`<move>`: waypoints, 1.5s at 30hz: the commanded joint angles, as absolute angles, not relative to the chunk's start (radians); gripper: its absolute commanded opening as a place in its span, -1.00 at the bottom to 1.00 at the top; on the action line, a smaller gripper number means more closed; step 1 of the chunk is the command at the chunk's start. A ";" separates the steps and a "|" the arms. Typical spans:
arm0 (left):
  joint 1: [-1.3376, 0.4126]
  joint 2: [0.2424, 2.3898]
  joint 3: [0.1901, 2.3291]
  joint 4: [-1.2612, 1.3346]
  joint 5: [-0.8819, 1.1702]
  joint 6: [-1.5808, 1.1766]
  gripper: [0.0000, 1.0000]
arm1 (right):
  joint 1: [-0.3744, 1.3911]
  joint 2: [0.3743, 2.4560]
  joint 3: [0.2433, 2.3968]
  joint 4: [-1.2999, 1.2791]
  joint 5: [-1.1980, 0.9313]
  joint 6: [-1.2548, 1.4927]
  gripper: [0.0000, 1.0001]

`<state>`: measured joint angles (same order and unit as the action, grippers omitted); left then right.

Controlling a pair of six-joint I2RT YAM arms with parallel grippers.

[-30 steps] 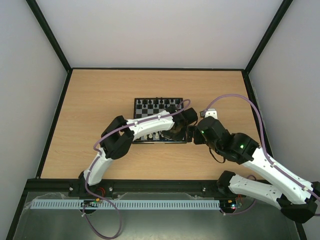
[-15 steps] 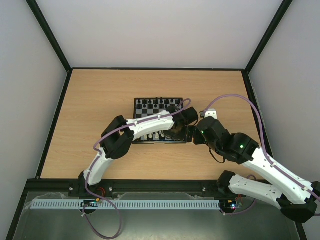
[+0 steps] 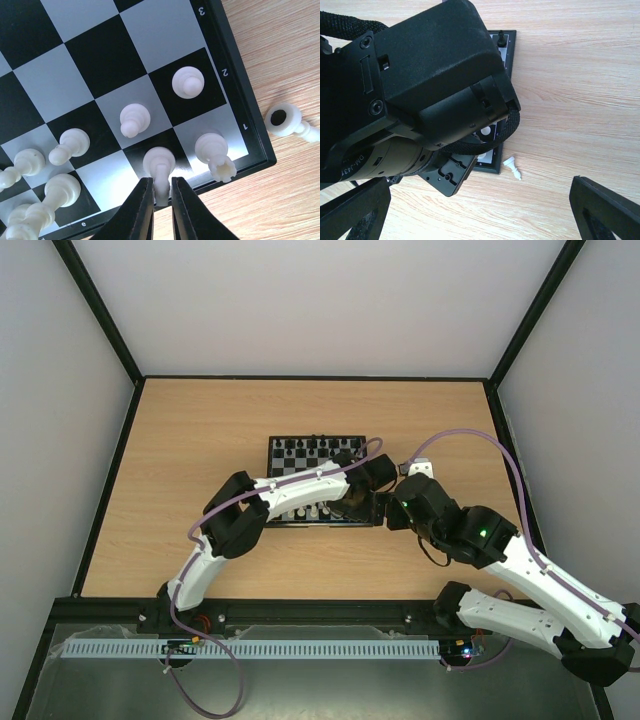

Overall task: Set up the chess pieces on the board
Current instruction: Place the chess piece on the chessboard, then pick up the chess piece at the center of the board.

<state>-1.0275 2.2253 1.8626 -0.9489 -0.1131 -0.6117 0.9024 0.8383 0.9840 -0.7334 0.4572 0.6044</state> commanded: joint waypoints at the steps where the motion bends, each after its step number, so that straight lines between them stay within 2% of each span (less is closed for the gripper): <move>1: -1.028 2.246 1.884 -0.962 -0.121 -0.606 -0.67 | 0.898 0.830 0.971 -0.732 0.456 0.589 0.98; 6: -1.028 2.241 1.885 -0.963 -0.123 -0.604 -0.49 | 0.898 0.831 0.971 -0.731 0.453 0.586 0.98; 18: -1.055 2.101 1.932 -1.016 -0.157 -0.622 -0.35 | 0.897 0.802 0.976 -0.732 0.457 0.590 0.97; 25: -1.070 1.944 1.839 -0.999 -0.189 -0.659 -0.21 | 0.897 0.775 0.985 -0.726 0.448 0.597 0.93; 33: -1.062 1.631 1.533 -0.899 -0.263 -0.701 0.20 | 0.897 0.850 0.938 -0.642 0.356 0.672 0.88; 38: -1.046 1.449 1.372 -0.837 -0.257 -0.697 0.47 | 0.851 0.877 0.859 -0.582 0.312 0.742 0.74; 43: -1.030 1.329 1.274 -0.782 -0.227 -0.667 0.68 | 0.721 0.862 0.725 -0.504 0.195 0.791 0.45; 45: -1.024 1.304 1.254 -0.765 -0.217 -0.652 0.88 | 0.674 0.857 0.673 -0.469 0.173 0.811 0.38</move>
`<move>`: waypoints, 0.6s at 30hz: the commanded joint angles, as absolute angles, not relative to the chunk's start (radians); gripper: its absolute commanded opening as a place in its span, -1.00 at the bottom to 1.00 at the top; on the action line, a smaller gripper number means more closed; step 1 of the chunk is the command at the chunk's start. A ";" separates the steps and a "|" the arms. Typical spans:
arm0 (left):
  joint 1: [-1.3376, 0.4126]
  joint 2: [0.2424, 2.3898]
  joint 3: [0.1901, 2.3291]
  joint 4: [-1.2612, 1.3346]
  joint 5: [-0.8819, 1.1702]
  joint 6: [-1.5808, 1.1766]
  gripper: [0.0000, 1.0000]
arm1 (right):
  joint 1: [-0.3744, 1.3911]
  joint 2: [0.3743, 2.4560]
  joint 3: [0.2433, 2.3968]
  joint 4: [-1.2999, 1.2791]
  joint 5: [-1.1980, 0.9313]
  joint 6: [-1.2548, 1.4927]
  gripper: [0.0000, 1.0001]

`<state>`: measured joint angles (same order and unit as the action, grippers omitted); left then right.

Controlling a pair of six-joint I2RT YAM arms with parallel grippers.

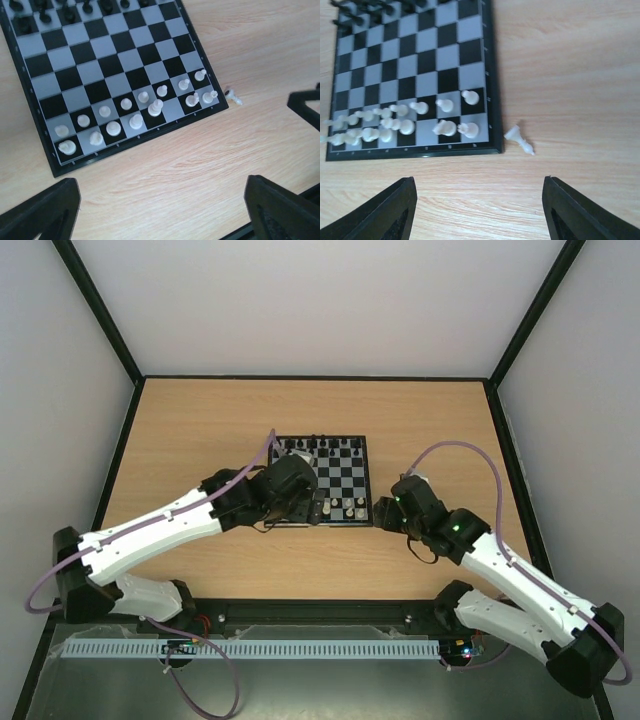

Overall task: Set up the chess pieces on the board
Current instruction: Pick up the chess piece at the center of the board.

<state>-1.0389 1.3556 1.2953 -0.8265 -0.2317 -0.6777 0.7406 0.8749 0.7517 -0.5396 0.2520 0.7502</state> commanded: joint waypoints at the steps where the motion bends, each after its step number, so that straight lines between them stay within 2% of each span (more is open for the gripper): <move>1: -1.023 1.293 1.244 -0.757 -0.212 -0.645 0.97 | 0.655 0.868 0.648 -0.449 0.154 0.818 0.35; 4: -1.010 1.267 1.220 -0.735 -0.191 -0.626 0.99 | 0.609 0.915 0.567 -0.388 0.094 0.839 0.13; 6: -1.001 1.247 1.202 -0.717 -0.174 -0.616 0.99 | 0.598 0.938 0.522 -0.348 0.085 0.854 0.04; 18: -0.929 1.177 1.116 -0.665 -0.108 -0.577 0.99 | 0.594 1.105 0.498 -0.292 0.213 0.808 -0.24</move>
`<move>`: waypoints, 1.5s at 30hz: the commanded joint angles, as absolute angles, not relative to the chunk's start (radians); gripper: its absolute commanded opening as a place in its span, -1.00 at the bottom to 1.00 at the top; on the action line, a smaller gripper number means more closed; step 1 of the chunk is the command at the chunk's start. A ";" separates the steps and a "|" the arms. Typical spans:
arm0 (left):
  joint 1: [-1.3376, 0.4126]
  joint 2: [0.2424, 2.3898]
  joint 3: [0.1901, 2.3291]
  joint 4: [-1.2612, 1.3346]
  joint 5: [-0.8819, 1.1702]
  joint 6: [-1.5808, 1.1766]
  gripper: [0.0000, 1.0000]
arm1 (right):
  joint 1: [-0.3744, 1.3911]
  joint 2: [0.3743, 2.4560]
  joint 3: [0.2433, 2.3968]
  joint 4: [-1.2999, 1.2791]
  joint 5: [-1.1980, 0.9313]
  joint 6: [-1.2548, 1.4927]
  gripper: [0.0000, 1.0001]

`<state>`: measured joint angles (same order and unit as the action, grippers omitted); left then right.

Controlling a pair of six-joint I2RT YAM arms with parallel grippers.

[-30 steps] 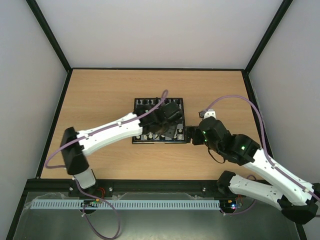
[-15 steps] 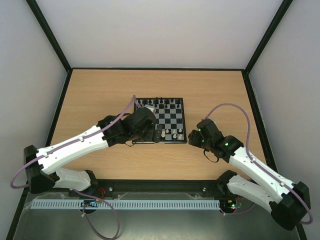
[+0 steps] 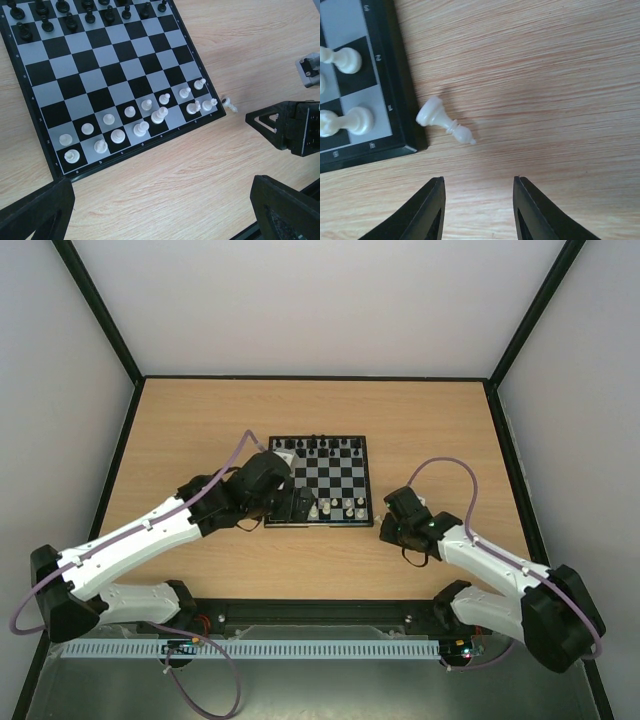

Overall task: Set up the chess pieces on the board
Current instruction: Pick up the chess piece at the center of the board.

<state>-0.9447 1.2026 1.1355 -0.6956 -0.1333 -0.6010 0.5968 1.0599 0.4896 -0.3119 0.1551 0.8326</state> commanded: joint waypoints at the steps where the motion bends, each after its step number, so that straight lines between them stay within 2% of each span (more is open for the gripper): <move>1: -0.926 1.177 1.115 -0.665 -0.107 -0.575 0.99 | 0.594 1.124 0.506 -0.290 0.220 0.799 -0.25; 8: -0.916 1.179 1.111 -0.663 -0.098 -0.576 0.99 | 0.594 1.236 0.534 -0.266 0.243 0.750 -0.22; 26: -0.915 1.230 1.129 -0.651 -0.082 -0.584 0.99 | 0.594 1.349 0.564 -0.206 0.249 0.668 -0.22; 37: -0.914 1.253 1.147 -0.649 -0.077 -0.585 0.99 | 0.594 1.398 0.586 -0.187 0.251 0.650 -0.49; 43: -0.914 1.259 1.150 -0.652 -0.072 -0.583 0.99 | 0.594 1.424 0.602 -0.172 0.247 0.638 -0.54; 45: -0.915 1.259 1.152 -0.655 -0.074 -0.583 0.99 | 0.594 1.430 0.607 -0.169 0.244 0.639 -0.61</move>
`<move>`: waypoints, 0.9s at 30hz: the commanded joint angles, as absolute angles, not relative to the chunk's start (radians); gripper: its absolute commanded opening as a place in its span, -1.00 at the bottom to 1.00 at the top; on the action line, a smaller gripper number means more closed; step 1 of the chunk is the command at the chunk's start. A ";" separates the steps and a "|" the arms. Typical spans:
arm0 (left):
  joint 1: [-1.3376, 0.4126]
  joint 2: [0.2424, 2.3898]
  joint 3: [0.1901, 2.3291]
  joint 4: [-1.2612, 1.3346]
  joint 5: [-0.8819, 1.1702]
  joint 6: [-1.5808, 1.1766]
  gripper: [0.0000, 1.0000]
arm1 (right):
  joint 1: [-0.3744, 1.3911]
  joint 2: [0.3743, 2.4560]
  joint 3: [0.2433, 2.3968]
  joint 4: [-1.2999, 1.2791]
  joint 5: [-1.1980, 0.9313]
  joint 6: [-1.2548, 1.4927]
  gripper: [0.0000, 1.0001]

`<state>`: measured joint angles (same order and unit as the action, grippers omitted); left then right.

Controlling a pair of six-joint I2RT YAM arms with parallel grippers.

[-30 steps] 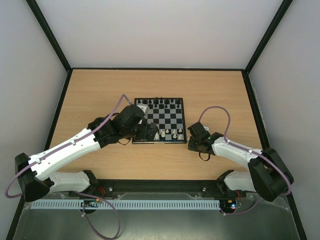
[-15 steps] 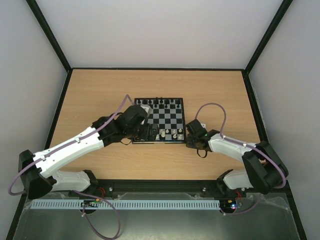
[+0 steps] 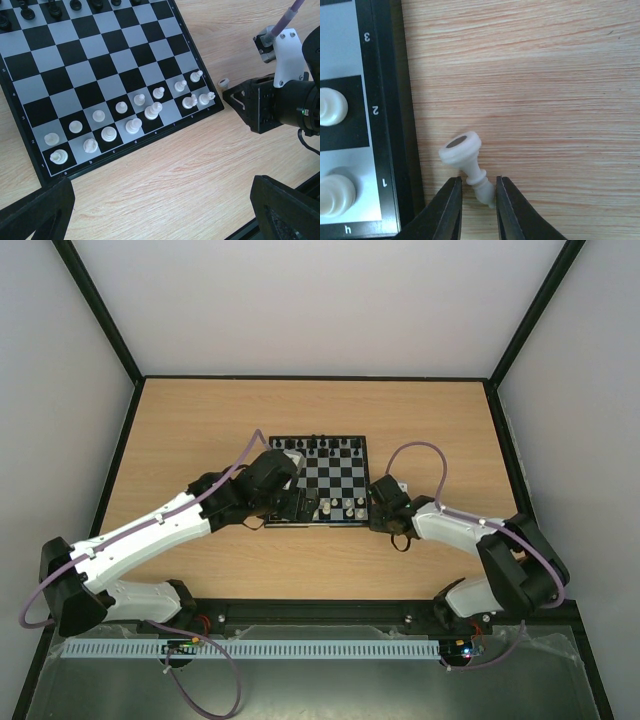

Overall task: Set up the chess pieces on the board
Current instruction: Pick up the chess piece at the center of the board.

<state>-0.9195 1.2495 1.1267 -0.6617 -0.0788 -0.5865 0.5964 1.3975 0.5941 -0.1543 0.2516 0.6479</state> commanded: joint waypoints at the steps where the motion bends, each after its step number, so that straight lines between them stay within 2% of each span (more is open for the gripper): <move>1: -0.914 1.261 1.151 -0.654 -0.074 -0.582 0.99 | 0.593 1.433 0.611 -0.168 0.244 0.639 -0.62; 7: -0.914 1.264 1.149 -0.650 -0.071 -0.584 0.99 | 0.594 1.453 0.620 -0.169 0.252 0.638 -0.63; 13: -0.914 1.263 1.146 -0.648 -0.068 -0.581 0.99 | 0.594 1.452 0.621 -0.172 0.256 0.639 -0.89; 16: -0.914 1.262 1.142 -0.644 -0.067 -0.581 0.99 | 0.593 1.431 0.625 -0.185 0.251 0.638 -0.93; 23: -0.915 1.261 1.115 -0.597 -0.029 -0.580 0.99 | 0.594 1.275 0.682 -0.308 0.188 0.638 -0.94; 27: -0.915 1.250 1.079 -0.519 0.050 -0.576 0.99 | 0.594 1.156 0.725 -0.389 0.061 0.601 -0.93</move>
